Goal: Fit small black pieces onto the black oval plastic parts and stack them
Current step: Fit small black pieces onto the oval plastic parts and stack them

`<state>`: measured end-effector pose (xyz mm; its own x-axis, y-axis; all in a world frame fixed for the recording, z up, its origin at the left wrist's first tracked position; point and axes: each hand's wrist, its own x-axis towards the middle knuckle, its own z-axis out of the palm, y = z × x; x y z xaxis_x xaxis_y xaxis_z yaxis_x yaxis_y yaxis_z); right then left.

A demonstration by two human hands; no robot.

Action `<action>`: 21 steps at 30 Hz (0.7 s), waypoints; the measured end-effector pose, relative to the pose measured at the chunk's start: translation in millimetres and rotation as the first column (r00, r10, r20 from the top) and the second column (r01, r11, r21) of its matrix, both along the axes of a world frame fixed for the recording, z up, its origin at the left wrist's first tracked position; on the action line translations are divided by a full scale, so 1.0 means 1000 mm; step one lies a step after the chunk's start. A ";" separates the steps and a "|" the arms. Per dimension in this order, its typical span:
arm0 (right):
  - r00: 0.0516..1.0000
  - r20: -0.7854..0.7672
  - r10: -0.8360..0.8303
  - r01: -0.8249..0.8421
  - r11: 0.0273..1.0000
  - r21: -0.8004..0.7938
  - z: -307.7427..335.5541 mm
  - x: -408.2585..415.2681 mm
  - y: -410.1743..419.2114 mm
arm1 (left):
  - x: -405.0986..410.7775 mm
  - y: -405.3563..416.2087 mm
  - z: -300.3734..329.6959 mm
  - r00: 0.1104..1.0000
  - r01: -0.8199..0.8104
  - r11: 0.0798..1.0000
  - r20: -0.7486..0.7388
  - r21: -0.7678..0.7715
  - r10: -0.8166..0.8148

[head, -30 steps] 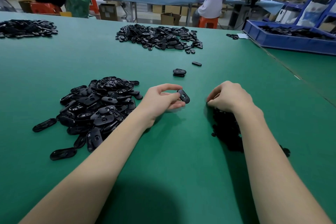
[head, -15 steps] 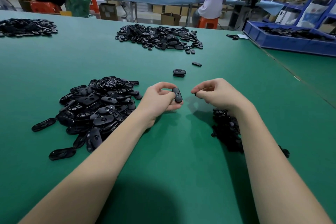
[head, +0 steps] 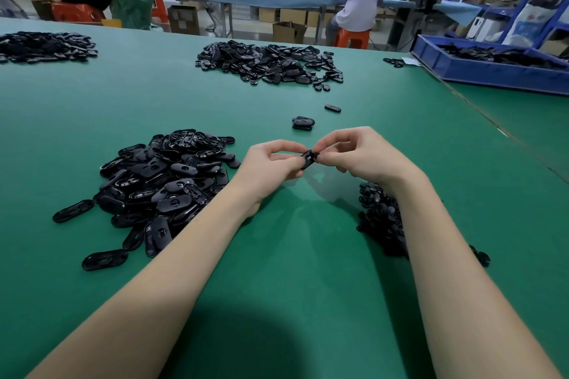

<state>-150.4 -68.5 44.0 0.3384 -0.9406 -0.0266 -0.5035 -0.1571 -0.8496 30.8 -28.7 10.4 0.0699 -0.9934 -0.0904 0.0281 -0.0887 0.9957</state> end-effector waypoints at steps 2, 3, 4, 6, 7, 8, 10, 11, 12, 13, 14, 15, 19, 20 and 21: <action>1.000 -0.015 0.004 -0.004 1.000 -0.001 0.000 0.000 0.001 | 0.000 0.000 -0.001 1.000 0.006 1.000 -0.002 -0.011 -0.006; 1.000 -0.022 0.006 -0.006 1.000 -0.004 0.000 0.001 0.001 | 0.000 0.000 -0.001 1.000 0.015 1.000 -0.012 -0.014 -0.015; 0.999 -0.031 0.006 -0.006 1.000 -0.009 0.000 0.001 0.001 | 0.000 0.000 -0.002 0.999 0.025 1.000 -0.029 -0.013 -0.026; 0.999 -0.053 0.000 -0.001 1.000 -0.016 0.000 0.000 0.002 | -0.001 0.000 -0.002 0.996 0.049 0.999 -0.077 -0.005 -0.049; 0.998 -0.060 -0.004 0.003 1.000 -0.016 0.000 0.000 0.002 | -0.002 0.000 -0.002 0.994 0.057 0.998 -0.096 -0.001 -0.057; 0.998 -0.061 -0.011 0.010 1.000 -0.015 0.000 0.000 0.001 | -0.002 0.000 -0.002 0.992 0.062 0.998 -0.109 0.002 -0.062; 0.997 -0.060 -0.042 0.042 0.999 -0.010 0.000 0.000 0.000 | -0.002 -0.001 -0.002 0.989 0.067 0.998 -0.133 0.010 -0.065; 0.996 -0.065 -0.060 0.060 0.998 -0.007 -0.001 0.000 -0.001 | -0.002 -0.001 -0.002 0.987 0.068 0.998 -0.145 0.017 -0.064; 0.995 -0.074 -0.072 0.072 0.997 -0.003 -0.001 -0.001 -0.002 | -0.002 -0.001 -0.002 0.986 0.066 0.998 -0.153 0.022 -0.062; 0.993 -0.084 -0.078 0.078 0.997 0.002 -0.001 -0.001 -0.002 | -0.002 -0.002 -0.002 0.986 0.064 0.998 -0.157 0.026 -0.059; 0.993 -0.092 -0.080 0.081 0.997 0.008 -0.001 -0.001 -0.003 | -0.003 -0.002 -0.002 0.986 0.062 0.998 -0.159 0.029 -0.057; 0.992 -0.094 -0.082 0.084 0.996 0.013 -0.001 -0.002 -0.003 | -0.003 -0.002 -0.002 0.985 0.061 0.998 -0.161 0.030 -0.056; 0.993 -0.073 -0.091 0.093 0.996 0.018 -0.003 -0.002 -0.004 | -0.003 -0.002 -0.002 0.985 0.065 0.998 -0.162 0.023 -0.061; 0.994 -0.067 -0.089 0.091 0.996 0.020 -0.002 -0.002 -0.004 | -0.002 -0.002 -0.002 0.985 0.069 0.997 -0.158 0.020 -0.065; 0.994 -0.061 -0.088 0.090 0.996 0.023 -0.002 -0.001 -0.004 | -0.002 -0.002 -0.002 0.986 0.073 0.997 -0.154 0.015 -0.070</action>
<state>-151.8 -72.1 41.7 0.2505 -0.9657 -0.0687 -0.5649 -0.0881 -0.8204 28.5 -30.3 8.5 -0.0176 -0.9932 -0.1152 0.1728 -0.1165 0.9780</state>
